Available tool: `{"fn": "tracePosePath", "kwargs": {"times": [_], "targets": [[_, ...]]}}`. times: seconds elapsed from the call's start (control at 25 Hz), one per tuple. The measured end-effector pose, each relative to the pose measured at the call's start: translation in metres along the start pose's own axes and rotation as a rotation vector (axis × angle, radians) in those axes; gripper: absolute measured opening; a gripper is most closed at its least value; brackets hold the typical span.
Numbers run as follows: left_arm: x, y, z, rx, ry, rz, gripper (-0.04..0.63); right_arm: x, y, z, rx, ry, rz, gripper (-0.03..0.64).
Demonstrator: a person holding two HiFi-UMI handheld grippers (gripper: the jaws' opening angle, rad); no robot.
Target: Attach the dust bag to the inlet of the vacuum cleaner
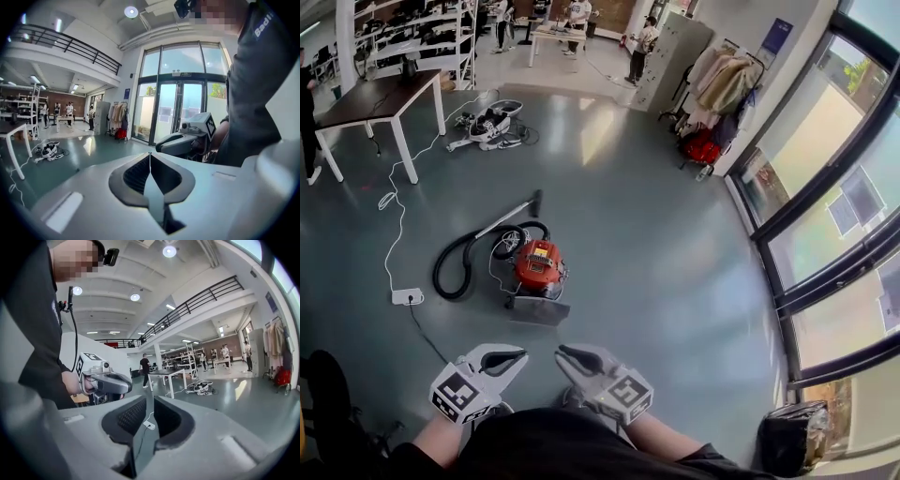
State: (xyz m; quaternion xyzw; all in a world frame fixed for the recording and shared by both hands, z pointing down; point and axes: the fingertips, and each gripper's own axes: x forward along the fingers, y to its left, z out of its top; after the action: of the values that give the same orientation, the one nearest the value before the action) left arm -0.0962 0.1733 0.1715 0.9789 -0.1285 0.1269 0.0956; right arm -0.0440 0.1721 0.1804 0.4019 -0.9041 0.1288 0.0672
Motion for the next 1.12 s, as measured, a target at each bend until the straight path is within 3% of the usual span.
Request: {"fn": "tracePosePath", "kwargs": {"times": [0.16,0.44,0.56,0.68,1.12], "targets": [[-0.028,-0.004,-0.001,-0.006,-0.048,-0.062,0.017,0.007,0.034,0.016,0.022,-0.043,-0.048,-0.006],[-0.042,-0.021,0.015,0.033,-0.077,-0.085,0.017,0.003,0.068,0.037,-0.015,-0.119,-0.018,-0.006],[-0.034,-0.037,0.021,0.046,-0.112,-0.072,0.017,-0.011,0.068,0.042,-0.046,-0.172,-0.005,-0.006],[-0.021,-0.054,0.022,0.047,-0.128,-0.081,0.017,-0.027,0.059,0.036,-0.062,-0.159,-0.018,-0.006],[0.013,-0.089,0.014,0.043,-0.076,-0.066,0.017,-0.052,0.050,0.024,-0.033,-0.183,0.038,-0.008]]}}
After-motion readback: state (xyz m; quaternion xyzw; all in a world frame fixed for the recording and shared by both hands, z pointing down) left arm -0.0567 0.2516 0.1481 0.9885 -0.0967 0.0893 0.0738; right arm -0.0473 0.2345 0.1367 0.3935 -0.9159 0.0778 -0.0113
